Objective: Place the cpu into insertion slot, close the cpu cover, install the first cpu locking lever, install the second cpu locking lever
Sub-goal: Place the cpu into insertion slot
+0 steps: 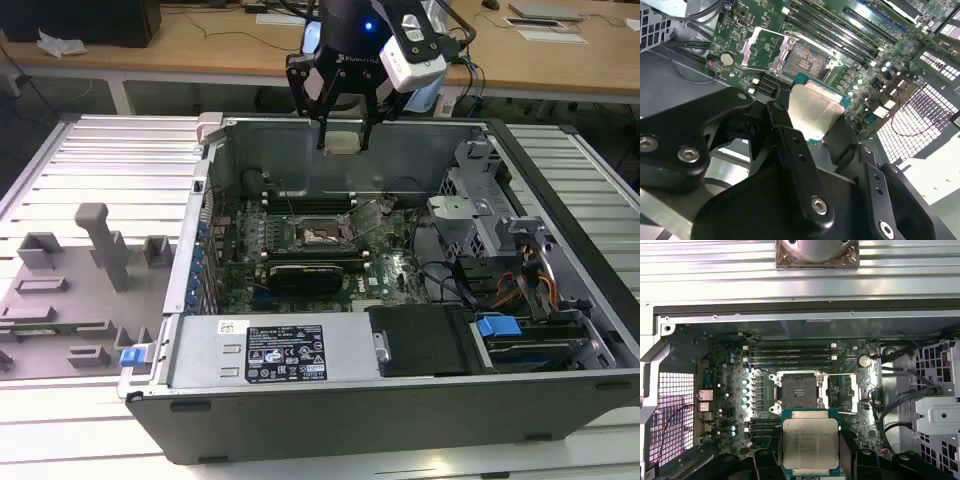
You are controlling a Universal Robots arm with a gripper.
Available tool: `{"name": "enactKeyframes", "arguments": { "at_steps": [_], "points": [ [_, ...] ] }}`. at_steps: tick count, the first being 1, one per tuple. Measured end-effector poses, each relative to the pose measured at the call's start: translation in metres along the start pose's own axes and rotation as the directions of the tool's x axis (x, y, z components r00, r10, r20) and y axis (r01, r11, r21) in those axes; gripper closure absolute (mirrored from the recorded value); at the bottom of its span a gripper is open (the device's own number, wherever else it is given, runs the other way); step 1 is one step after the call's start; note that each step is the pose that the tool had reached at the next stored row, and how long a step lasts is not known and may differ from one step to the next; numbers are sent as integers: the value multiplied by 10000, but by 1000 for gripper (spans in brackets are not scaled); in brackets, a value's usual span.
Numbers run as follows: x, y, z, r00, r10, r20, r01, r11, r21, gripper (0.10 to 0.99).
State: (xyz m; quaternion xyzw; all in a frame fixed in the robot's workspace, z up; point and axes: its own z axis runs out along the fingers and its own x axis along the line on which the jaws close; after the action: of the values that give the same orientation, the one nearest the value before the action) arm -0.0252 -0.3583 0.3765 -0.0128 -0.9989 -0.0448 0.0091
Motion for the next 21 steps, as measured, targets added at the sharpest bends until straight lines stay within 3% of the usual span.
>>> {"name": "enactKeyframes", "arguments": {
  "at_steps": [6, 9, 14, 16, 18, 21],
  "points": [
    [0, 0, 0, 10000, 0, -1, 0, 10000, 3, 545],
    [-1, -3, 37, 10000, -1, 0, 1, 10000, 7, 545],
    [-2, -14, 181, 10000, -1, 0, 1, 10000, 0, 545],
    [1, -21, 260, 10000, 0, 0, 0, 10000, 1, 545],
    [4, -33, 410, 10000, 0, 0, 0, 10000, 1, 545],
    [8, -40, 483, 10000, -2, 0, 2, 10000, 1, 545]
  ]
}}
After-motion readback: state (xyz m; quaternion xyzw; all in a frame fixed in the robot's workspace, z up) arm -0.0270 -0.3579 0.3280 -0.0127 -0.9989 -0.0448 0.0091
